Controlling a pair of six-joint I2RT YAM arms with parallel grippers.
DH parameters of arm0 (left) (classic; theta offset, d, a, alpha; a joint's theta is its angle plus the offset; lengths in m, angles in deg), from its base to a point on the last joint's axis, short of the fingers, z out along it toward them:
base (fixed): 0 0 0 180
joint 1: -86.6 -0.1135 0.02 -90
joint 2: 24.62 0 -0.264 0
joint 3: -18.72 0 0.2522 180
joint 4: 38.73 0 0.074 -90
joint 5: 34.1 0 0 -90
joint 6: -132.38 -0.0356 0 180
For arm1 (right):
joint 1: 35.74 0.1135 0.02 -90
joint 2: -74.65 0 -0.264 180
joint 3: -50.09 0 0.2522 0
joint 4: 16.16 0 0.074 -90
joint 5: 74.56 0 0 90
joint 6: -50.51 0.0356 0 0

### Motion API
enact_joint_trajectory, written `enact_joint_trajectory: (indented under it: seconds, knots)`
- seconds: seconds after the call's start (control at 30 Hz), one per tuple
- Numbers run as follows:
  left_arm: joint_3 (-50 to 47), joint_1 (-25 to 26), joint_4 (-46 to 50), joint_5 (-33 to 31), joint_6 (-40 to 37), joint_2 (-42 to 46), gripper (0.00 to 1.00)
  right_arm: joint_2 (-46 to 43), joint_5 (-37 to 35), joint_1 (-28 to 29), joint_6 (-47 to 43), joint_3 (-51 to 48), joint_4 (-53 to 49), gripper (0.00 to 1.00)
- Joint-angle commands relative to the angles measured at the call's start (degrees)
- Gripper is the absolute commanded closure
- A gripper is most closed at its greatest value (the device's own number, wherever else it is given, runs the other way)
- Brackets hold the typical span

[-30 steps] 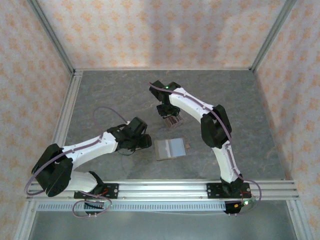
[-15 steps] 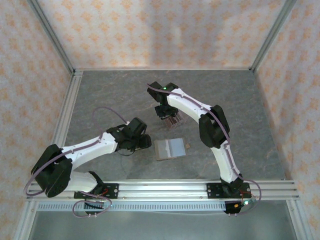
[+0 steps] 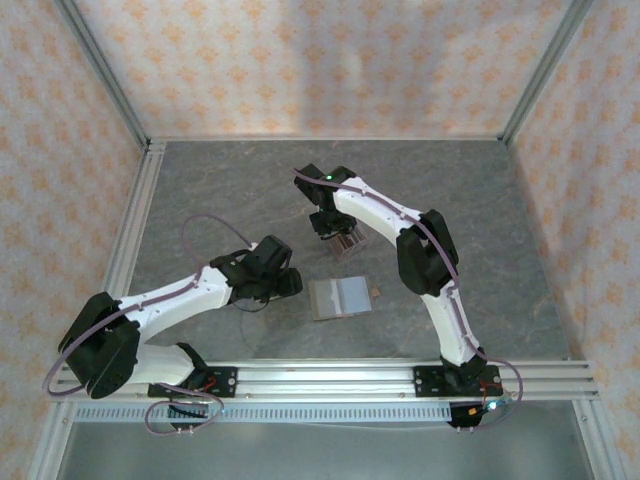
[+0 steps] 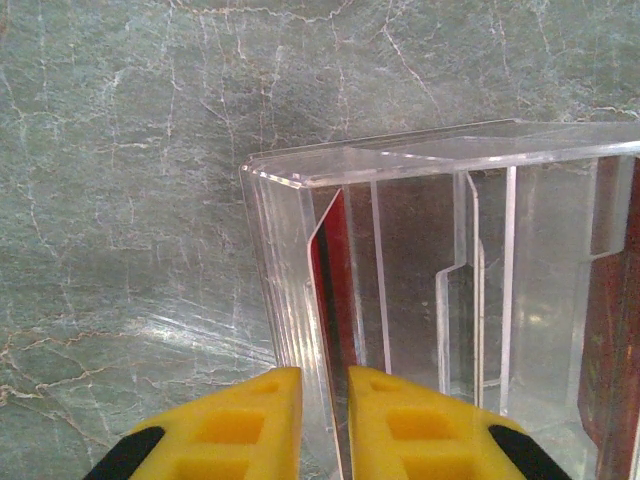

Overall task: Put the credit cards into the card holder
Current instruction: Pick up the credit card from the storage box.

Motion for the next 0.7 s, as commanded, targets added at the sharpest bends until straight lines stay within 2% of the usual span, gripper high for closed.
enact_joint_trajectory:
  seconds: [0.0, 0.4, 0.67]
  knots:
    - [-0.93, -0.66, 0.32, -2.02, 0.68, 0.97, 0.46, 1.06, -1.4, 0.09, -1.0, -0.58, -1.75, 0.82]
    - [-1.62, -0.66, 0.24, -2.19, 1.4, 1.83, 0.46, 0.71, -1.05, 0.09, -1.13, -1.81, -1.48, 0.86]
    - [-1.55, -0.66, 0.06, -2.02, 1.2, 1.67, 0.46, -0.72, -1.9, 0.14, -1.12, -0.34, -2.66, 0.99]
